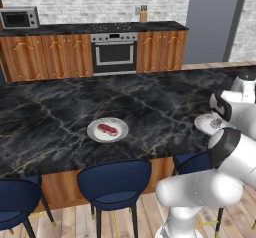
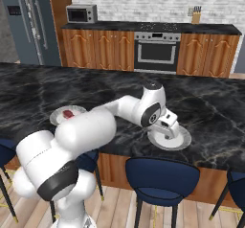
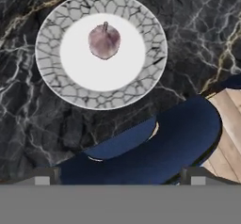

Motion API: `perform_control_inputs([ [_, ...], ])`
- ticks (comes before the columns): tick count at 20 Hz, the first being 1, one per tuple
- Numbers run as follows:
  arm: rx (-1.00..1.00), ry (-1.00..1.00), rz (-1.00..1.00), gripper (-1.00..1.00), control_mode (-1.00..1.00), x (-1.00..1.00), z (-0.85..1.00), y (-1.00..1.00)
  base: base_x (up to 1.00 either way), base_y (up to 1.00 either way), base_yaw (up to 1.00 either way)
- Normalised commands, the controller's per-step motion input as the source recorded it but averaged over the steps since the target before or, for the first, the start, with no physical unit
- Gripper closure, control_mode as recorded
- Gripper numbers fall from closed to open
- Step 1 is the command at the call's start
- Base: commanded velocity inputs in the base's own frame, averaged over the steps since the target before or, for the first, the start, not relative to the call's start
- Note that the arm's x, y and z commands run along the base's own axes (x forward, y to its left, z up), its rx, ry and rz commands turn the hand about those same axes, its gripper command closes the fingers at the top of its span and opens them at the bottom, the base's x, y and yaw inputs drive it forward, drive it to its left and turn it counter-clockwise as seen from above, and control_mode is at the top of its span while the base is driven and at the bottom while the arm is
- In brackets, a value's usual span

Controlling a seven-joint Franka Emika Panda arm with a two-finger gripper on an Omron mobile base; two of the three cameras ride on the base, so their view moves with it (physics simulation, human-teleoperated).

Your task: Transport the steak and garlic to the fridge. Place the steak on the rack containing meat and place the garlic on the rack containing the vegetable, ensuring meats and vegetables are on different racks.

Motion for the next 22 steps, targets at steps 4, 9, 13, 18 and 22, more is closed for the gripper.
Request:
perform_control_inputs([
  [4,0.0,-0.07,0.0,-1.0,-1.0,0.46,-0.37,-0.01,0.0,0.0,0.0],
  [9,0.0,-0.01,0.0,-1.0,-1.0,0.42,-0.31,-0.1,0.0,0.0,0.0],
  [13,0.0,0.0,0.0,-1.0,-1.0,0.33,-0.14,-0.15,0.0,0.0,0.0],
  [18,0.0,0.0,0.0,-1.0,-1.0,0.4,-0.17,-0.2,0.0,0.0,0.0],
  [22,0.0,0.0,0.0,-1.0,-1.0,0.44,-0.2,-0.23,0.0,0.0,0.0],
])
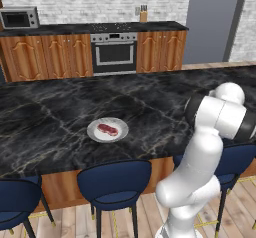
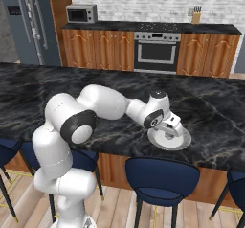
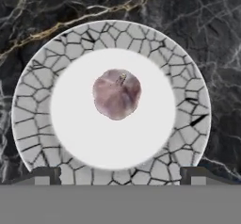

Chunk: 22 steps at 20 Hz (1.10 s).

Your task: Transport the steak and garlic to the fridge. Place the steak on the rack containing meat and place the garlic on the rack containing the vegetable, ensuring meats and vegetables are on different racks.

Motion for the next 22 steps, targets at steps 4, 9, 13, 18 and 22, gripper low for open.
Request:
perform_control_inputs([
  [4,0.0,0.0,0.0,-1.0,-1.0,0.42,-0.24,-0.19,0.0,0.0,0.0],
  [9,0.0,0.0,0.0,-1.0,-1.0,0.34,-0.26,-0.15,0.0,0.0,0.0],
  [13,0.0,0.0,0.0,-1.0,-1.0,0.3,-0.24,-0.09,0.0,0.0,0.0],
  [18,0.0,0.0,0.0,-1.0,-1.0,0.16,-0.23,-0.01,0.0,0.0,0.0],
  [22,0.0,0.0,0.0,-1.0,-1.0,0.0,-0.21,-0.13,0.0,0.0,0.0],
])
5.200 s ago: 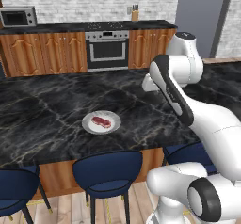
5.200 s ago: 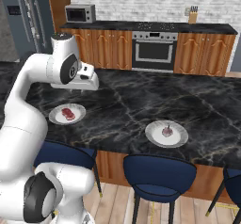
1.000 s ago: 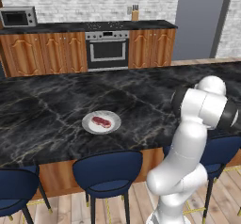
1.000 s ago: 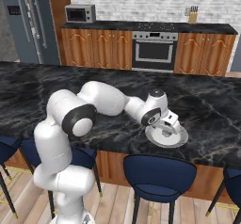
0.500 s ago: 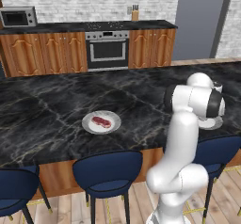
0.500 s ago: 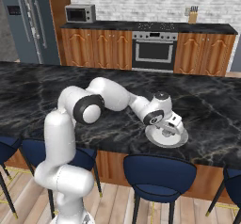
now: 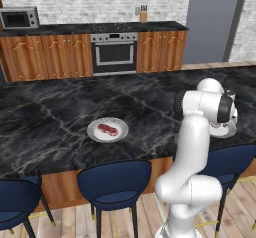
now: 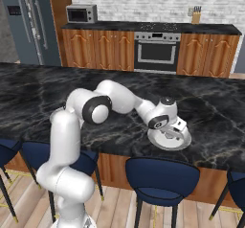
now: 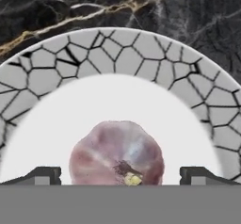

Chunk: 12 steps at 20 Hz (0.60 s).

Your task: Transport the steak and garlic to the fridge. Place the steak on the rack containing meat and place the garlic on the rack containing the vegetable, ensuring meats and vegetables are on different racks.

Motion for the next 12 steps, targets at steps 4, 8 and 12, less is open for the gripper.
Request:
perform_control_inputs([
  [4,0.0,0.0,0.0,-1.0,-1.0,0.0,-0.22,-0.03,0.0,0.0,0.0],
  [8,0.0,0.01,0.0,1.0,-1.0,0.02,-0.26,0.0,0.0,0.0,0.0],
  [12,-0.04,-0.1,0.0,1.0,-1.0,0.27,-0.24,0.03,0.0,0.0,0.0],
])
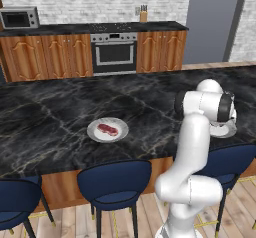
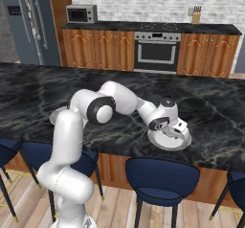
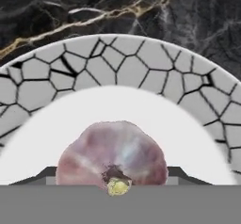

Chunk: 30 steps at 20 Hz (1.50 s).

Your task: Transport the steak and garlic to the fridge. Place the steak on the rack containing meat and place the garlic on the rack containing the vegetable, ensuring meats and vegetables are on different racks.

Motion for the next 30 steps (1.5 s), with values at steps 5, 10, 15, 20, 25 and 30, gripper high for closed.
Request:
perform_control_inputs([
  [5,-0.15,-0.34,0.04,1.0,-1.0,-0.3,0.09,0.16,0.0,0.0,0.0],
  [10,0.03,-0.13,0.04,1.0,-1.0,-0.87,0.87,0.07,0.0,0.0,0.0],
  [15,0.0,0.04,0.1,1.0,-1.0,-0.56,1.0,0.24,0.0,0.0,0.0],
  [20,0.0,0.12,0.07,1.0,-1.0,-0.53,1.0,0.2,0.0,0.0,0.0],
  [25,0.0,0.1,0.04,1.0,-1.0,-0.21,1.0,0.19,0.0,0.0,0.0],
  [30,0.0,0.02,0.0,1.0,-1.0,-0.41,0.9,0.41,0.0,0.0,0.0],
])
